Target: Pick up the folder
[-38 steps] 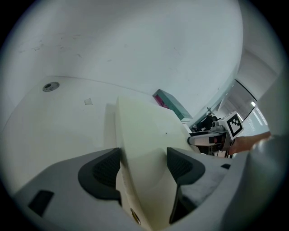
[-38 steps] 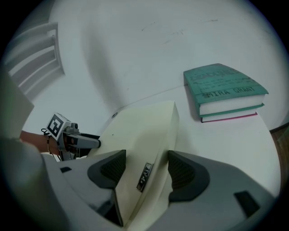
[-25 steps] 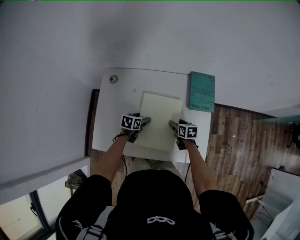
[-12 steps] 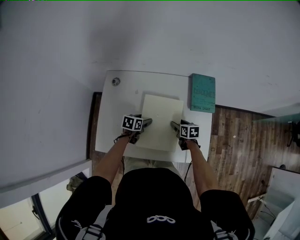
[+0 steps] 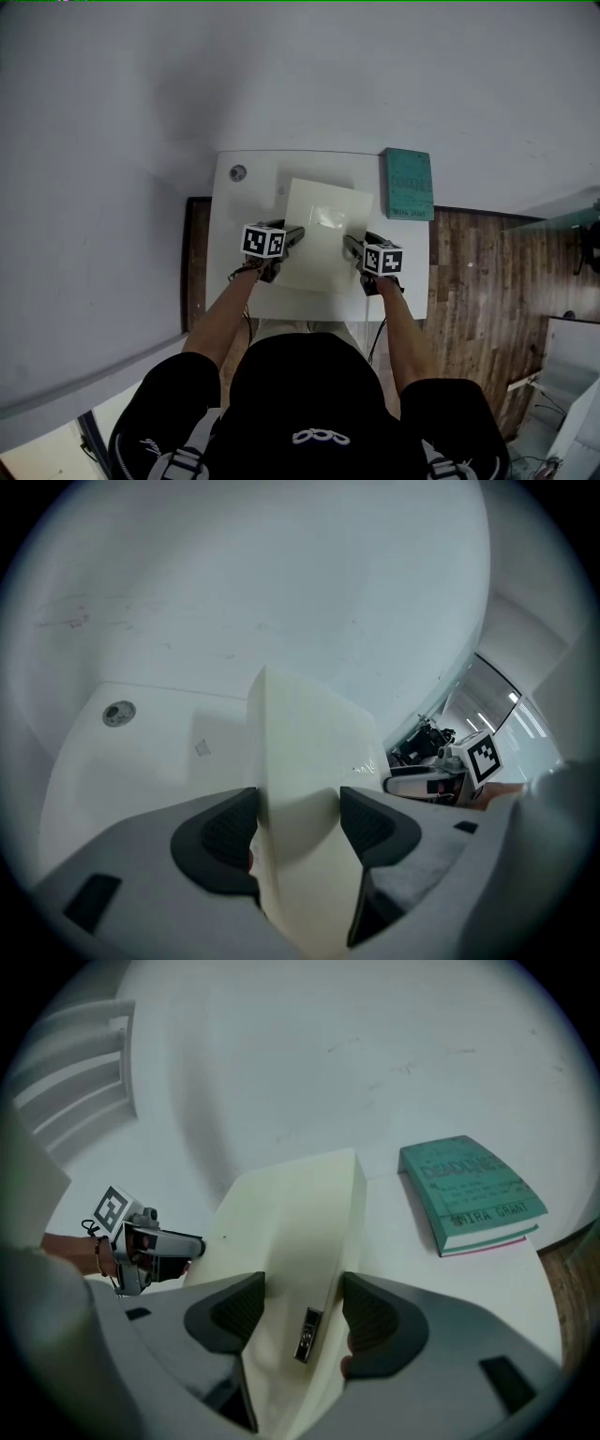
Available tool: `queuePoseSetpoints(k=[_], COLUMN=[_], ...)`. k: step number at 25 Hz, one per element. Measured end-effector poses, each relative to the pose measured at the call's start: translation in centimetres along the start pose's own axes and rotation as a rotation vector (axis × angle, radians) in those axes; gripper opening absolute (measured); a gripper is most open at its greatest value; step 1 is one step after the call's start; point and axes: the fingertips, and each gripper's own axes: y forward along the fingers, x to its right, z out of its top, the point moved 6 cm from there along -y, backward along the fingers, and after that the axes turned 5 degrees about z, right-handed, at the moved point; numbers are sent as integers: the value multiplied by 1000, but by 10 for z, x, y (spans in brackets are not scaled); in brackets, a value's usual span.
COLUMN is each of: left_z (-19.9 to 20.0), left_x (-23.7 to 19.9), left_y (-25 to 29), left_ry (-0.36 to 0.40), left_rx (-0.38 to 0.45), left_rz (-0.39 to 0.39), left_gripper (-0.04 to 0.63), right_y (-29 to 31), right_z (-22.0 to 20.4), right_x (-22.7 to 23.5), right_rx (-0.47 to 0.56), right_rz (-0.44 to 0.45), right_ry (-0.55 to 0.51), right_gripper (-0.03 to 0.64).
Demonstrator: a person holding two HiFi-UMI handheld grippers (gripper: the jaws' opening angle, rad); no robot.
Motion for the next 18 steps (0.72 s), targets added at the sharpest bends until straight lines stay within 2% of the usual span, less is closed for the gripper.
queuePoseSetpoints(k=[8,18], left_z=[31,74], left_x=[-9,1], left_y=[-24,-55], left_ry=[54,142], left_rx=[59,159], left_rz=[-56,-107], left_gripper=[284,279], right_y=[-13,-46], right_z=[25,66], right_x=[-27,-57], right_rx=[112,249], right_rz=[-40,-100], right_ry=[2,-84], right_gripper=[261,252])
